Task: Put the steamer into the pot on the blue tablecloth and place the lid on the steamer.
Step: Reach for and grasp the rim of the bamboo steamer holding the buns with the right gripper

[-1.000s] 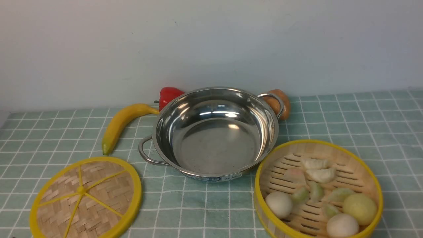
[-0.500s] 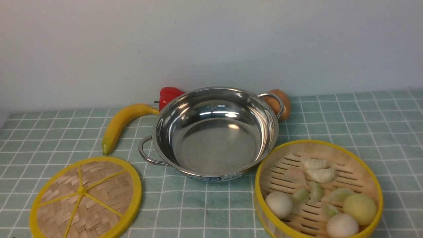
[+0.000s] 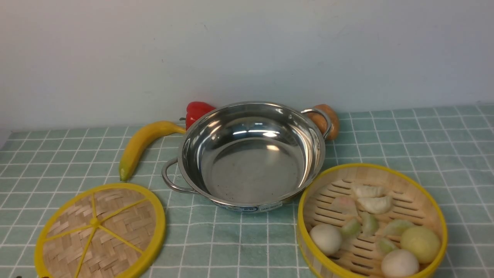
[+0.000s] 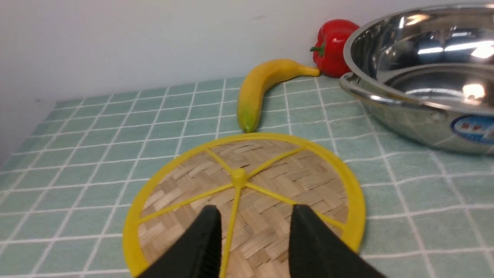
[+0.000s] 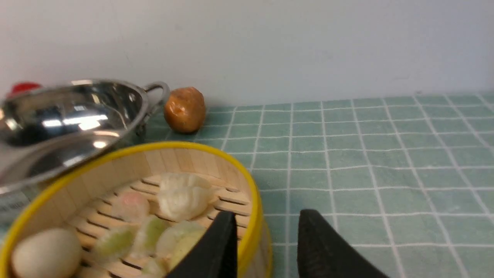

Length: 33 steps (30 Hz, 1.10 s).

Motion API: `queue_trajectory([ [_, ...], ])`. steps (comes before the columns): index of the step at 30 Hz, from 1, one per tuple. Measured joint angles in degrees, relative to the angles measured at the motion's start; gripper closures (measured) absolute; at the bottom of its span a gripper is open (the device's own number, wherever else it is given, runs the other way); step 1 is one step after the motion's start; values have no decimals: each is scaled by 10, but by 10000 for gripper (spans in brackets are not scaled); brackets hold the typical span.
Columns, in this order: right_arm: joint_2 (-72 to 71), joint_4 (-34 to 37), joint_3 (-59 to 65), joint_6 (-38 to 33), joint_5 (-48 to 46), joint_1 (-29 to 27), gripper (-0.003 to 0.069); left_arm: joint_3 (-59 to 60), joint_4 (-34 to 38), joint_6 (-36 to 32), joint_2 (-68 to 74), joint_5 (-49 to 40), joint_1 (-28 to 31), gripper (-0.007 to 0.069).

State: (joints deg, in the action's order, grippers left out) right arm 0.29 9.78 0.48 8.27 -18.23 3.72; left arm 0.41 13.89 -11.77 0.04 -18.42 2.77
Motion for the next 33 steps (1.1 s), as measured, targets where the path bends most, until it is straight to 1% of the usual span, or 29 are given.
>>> queue_trajectory([
  [1,0,6,0,3,0,0,416,0,15,7,0,2,0,381],
  [2,0,60,0,28,9,0,416,0,71,26,0,3,0,381],
  [4,0,132,0,59,23,0,416,0,146,54,0,4,0,381],
  [6,0,183,0,80,32,0,416,0,221,73,0,4,0,381],
  [7,0,235,0,98,38,0,416,0,274,81,0,4,0,381],
  [8,0,240,0,99,40,0,416,0,281,82,0,4,0,381],
  [9,0,262,0,104,44,0,416,0,312,84,0,4,0,381],
  [12,0,319,0,113,53,0,416,0,377,87,0,7,0,381],
  [20,0,336,0,124,62,0,416,0,392,88,0,24,0,381],
  [27,0,336,0,124,102,0,416,0,401,91,-1,80,0,381],
  [28,0,336,0,125,110,0,416,0,415,95,-1,104,0,381],
  [29,0,336,0,125,111,0,416,0,418,95,-1,107,0,381],
  [32,0,377,0,160,167,0,416,0,471,109,-1,174,0,381],
  [33,0,380,0,162,167,0,416,0,474,111,-1,178,0,381],
])
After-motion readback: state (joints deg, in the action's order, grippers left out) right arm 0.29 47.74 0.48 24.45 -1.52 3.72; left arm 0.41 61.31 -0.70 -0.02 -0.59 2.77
